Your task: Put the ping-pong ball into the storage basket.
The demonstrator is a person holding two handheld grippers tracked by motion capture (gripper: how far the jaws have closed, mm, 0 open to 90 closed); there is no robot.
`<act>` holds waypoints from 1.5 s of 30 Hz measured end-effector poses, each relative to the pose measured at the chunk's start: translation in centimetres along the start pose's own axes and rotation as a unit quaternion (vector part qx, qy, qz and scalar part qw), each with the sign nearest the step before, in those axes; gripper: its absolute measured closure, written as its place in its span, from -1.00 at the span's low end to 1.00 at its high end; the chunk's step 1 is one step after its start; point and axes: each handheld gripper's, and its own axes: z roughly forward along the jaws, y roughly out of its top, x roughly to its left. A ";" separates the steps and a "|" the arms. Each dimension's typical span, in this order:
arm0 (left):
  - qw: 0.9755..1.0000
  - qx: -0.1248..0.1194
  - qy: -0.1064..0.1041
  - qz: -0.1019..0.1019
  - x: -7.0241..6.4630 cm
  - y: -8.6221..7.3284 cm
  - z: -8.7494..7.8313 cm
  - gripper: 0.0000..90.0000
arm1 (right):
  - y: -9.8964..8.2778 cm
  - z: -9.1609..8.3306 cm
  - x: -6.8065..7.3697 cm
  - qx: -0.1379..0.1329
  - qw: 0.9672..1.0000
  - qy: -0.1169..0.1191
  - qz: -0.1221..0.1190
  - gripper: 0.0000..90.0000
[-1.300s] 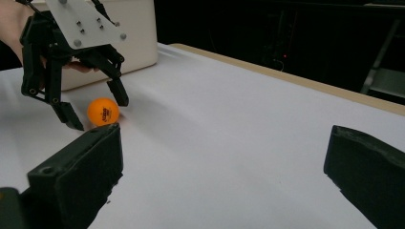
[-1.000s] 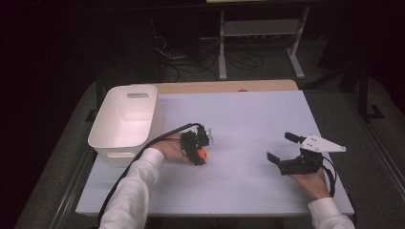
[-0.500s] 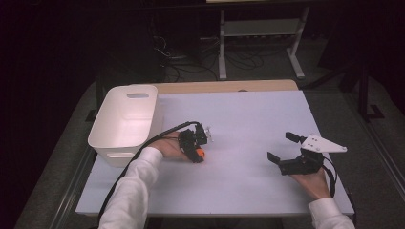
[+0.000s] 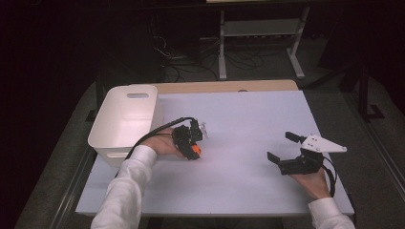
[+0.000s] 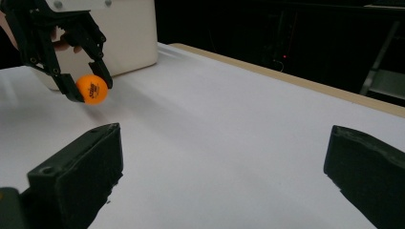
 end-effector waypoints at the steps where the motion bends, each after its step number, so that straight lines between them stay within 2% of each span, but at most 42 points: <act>1: 1.000 -0.001 0.000 0.003 0.1 0.1 -0.4 0.13 | 0.0 0.0 0.1 0.000 1.000 0.001 0.002 -1.00; 5: 1.000 0.000 0.000 0.010 0.0 0.3 -1.1 0.13 | 0.0 0.1 0.1 0.001 1.000 0.002 0.003 -1.00; 17: 1.000 -0.002 -0.008 0.012 -0.2 1.5 -3.0 0.13 | 0.1 -0.1 0.0 -0.002 1.000 0.000 0.004 -1.00; 20: 1.000 0.000 -0.009 0.015 -0.3 1.7 -3.2 0.13 | 0.1 -0.1 0.0 -0.005 1.000 -0.001 -0.002 -1.00; 22: 1.000 0.002 -0.010 0.020 -0.4 1.9 -3.7 0.13 | 0.1 -0.2 0.0 -0.004 1.000 0.002 0.006 -1.00; 31: 0.999 0.010 -0.006 0.031 -0.4 2.5 -4.7 0.13 | 0.0 -0.1 0.0 -0.003 1.000 0.002 0.003 -1.00; 40: 1.000 0.007 -0.003 0.028 -0.2 2.5 -5.9 0.13 | 0.1 -0.1 0.0 -0.007 1.000 0.002 0.001 -1.00; 45: 0.999 0.006 0.001 0.042 -0.6 2.6 -6.5 0.13 | 0.0 -0.1 0.0 -0.002 1.000 0.002 0.003 -1.00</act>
